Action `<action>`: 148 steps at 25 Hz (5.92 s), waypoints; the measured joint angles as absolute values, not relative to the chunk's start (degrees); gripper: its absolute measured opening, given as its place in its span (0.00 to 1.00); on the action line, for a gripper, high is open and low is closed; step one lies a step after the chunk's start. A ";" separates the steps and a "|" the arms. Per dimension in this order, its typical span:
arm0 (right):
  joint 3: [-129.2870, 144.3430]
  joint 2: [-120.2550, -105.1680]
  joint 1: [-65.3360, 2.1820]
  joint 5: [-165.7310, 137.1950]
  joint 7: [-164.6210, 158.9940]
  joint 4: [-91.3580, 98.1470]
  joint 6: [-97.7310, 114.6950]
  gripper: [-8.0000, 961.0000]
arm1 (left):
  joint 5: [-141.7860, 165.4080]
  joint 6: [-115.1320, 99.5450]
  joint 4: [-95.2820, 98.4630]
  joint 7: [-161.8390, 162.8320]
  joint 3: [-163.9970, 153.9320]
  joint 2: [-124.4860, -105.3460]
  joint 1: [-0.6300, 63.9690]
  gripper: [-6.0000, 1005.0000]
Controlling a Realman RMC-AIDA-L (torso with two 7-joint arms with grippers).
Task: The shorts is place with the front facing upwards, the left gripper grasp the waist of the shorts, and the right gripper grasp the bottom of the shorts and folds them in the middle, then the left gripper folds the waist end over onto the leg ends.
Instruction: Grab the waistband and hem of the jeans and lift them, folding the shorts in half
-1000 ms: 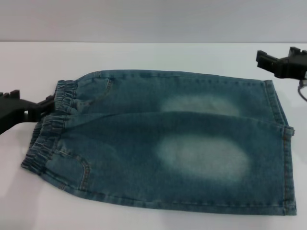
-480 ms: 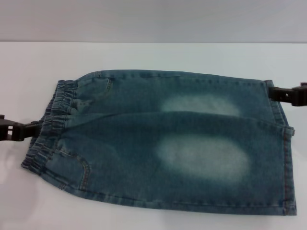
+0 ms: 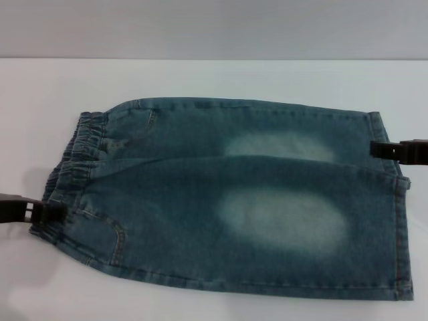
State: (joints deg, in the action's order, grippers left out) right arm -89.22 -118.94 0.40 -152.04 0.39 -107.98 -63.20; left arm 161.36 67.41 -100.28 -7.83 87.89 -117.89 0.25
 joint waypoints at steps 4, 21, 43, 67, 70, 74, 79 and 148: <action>-89.30 -118.91 0.27 -152.22 0.29 -108.60 -63.20 0.80 | 161.26 70.13 -101.71 -6.98 87.43 -118.00 0.99 0.79; -91.24 -118.67 0.83 -152.58 0.87 -109.51 -61.38 0.80 | 161.18 73.23 -99.71 -4.18 87.36 -118.04 4.42 0.78; -91.24 -118.65 1.31 -152.58 1.64 -111.41 -62.07 0.80 | 161.83 75.15 -97.02 -2.25 87.36 -118.04 5.77 0.78; -91.59 -118.71 2.21 -152.58 2.28 -113.93 -64.25 0.80 | 162.36 75.31 -98.45 -0.89 86.70 -117.99 5.67 0.23; -91.77 -118.70 2.04 -152.58 2.29 -114.15 -66.80 0.80 | 162.03 75.72 -99.61 -0.83 86.57 -118.06 5.54 0.18; -92.05 -118.73 1.94 -152.58 2.28 -114.55 -71.69 0.80 | 162.00 76.41 -100.80 -0.45 86.27 -118.10 5.57 0.11; -91.60 -118.87 2.25 -152.46 1.86 -115.79 -77.40 0.80 | 162.33 77.03 -101.63 0.02 85.93 -118.06 5.97 0.05; -80.64 -119.01 5.51 -159.47 -4.35 -111.16 -83.49 0.80 | 162.78 78.56 -98.78 -1.52 86.34 -117.84 11.31 0.04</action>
